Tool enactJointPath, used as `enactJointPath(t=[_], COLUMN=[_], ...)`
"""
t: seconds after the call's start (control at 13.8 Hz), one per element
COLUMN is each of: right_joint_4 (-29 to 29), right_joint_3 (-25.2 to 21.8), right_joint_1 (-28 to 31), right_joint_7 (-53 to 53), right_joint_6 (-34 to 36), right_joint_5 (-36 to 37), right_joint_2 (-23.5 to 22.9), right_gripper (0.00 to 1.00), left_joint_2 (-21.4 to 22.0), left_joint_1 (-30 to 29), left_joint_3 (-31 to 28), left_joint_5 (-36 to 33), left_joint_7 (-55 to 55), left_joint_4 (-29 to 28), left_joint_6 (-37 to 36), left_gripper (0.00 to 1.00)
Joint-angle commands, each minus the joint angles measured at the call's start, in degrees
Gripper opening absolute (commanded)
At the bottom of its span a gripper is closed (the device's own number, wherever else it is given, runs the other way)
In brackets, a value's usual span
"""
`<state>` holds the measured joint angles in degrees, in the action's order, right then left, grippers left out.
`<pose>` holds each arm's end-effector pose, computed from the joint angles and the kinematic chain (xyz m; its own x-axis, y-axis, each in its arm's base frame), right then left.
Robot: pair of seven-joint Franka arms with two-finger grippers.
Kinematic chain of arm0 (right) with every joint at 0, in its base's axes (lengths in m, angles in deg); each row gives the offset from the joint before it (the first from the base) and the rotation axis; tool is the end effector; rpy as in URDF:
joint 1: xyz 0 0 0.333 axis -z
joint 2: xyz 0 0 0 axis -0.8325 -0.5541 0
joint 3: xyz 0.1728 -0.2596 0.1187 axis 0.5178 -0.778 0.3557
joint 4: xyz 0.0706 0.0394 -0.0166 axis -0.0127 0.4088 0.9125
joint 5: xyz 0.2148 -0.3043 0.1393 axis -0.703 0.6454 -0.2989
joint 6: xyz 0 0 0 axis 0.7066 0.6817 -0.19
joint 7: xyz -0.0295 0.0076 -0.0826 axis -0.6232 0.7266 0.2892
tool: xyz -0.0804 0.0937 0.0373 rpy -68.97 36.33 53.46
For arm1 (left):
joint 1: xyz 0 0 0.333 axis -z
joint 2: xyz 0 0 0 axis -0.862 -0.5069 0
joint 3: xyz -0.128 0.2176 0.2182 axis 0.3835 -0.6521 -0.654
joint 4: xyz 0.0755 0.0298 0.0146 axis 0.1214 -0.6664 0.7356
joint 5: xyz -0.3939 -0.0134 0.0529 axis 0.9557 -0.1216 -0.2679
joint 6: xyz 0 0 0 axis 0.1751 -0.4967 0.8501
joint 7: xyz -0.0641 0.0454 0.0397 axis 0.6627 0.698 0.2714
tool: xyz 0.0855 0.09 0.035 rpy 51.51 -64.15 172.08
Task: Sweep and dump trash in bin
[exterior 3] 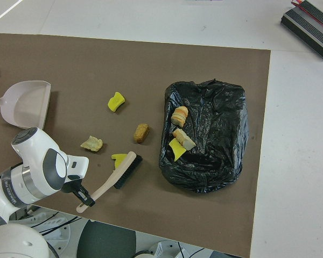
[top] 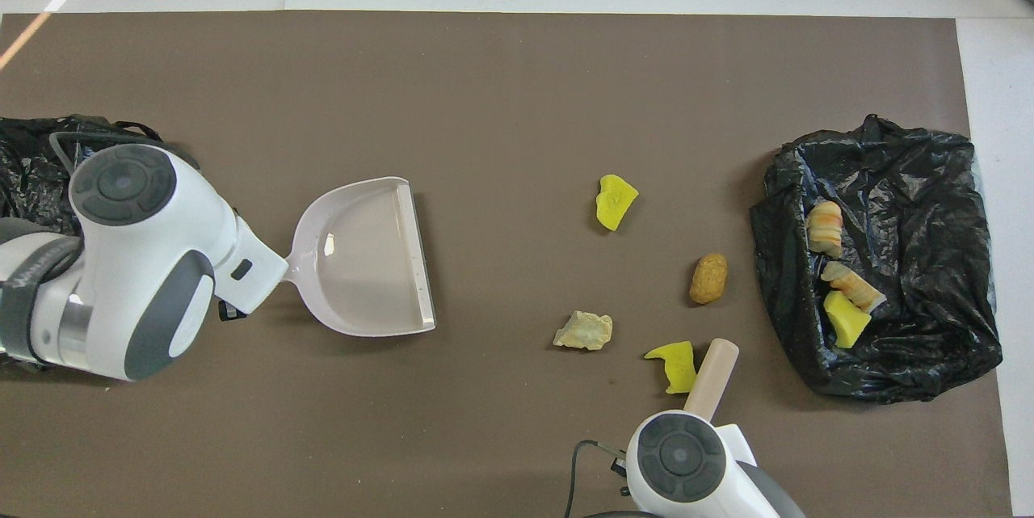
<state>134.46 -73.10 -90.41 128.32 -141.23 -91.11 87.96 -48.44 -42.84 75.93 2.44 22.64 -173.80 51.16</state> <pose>0.2724 0.2297 0.3408 0.8221 -0.5241 -0.2223 -0.4442 -0.8348 0.3252 0.5046 -0.1310 0.3952 0.0868 -0.9764 -0.1978 -0.9916 -0.1038 0.0771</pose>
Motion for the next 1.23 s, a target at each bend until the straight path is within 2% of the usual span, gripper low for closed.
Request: enactJointPath(t=[0.0,0.14,0.29,0.51,0.65,0.87,1.16], right_joint_4=[-2.72,-6.94,-13.87,-22.31,-27.07,-30.16,-30.86], right_joint_3=[0.22,0.31,0.31,0.31,0.31,0.31,0.31], right_joint_1=[0.40,-0.83,-1.01,-1.01,-2.14,-5.48,-9.62], right_joint_7=[-1.56,-1.65,-1.48,-2.00,-4.19,-8.76,-9.91], right_joint_6=[-4.70,-5.76,-5.77,-8.49,-8.67,-8.76,-9.29], right_joint_5=[-4.68,-5.67,-5.93,-7.07,-8.74,-11.20,-11.12], right_joint_2=[-5.76,-10.07,-17.00,-24.84,-28.89,-30.14,-29.52], right_gripper=[0.00,0.00,0.00,0.00,0.00,0.00,0.00], left_joint_2=[5.88,6.32,5.80,5.18,5.09,4.91,4.56], left_joint_1=[3.16,9.98,12.82,14.77,14.86,14.86,14.77], left_joint_3=[-0.21,0.40,0.49,0.67,0.67,0.67,0.67], left_joint_5=[-2.34,-2.34,-2.34,-1.47,-1.20,-0.58,0.29], left_joint_7=[-4.98,-15.51,-22.13,-26.98,-25.68,-20.86,-19.78], left_joint_4=[-8.48,-9.72,-10.25,-10.43,-10.43,-10.87,-10.87], left_joint_6=[3.88,2.83,3.52,4.67,5.63,8.62,9.50], left_gripper=[0.00,0.00,0.00,0.00,0.00,0.00,0.00])
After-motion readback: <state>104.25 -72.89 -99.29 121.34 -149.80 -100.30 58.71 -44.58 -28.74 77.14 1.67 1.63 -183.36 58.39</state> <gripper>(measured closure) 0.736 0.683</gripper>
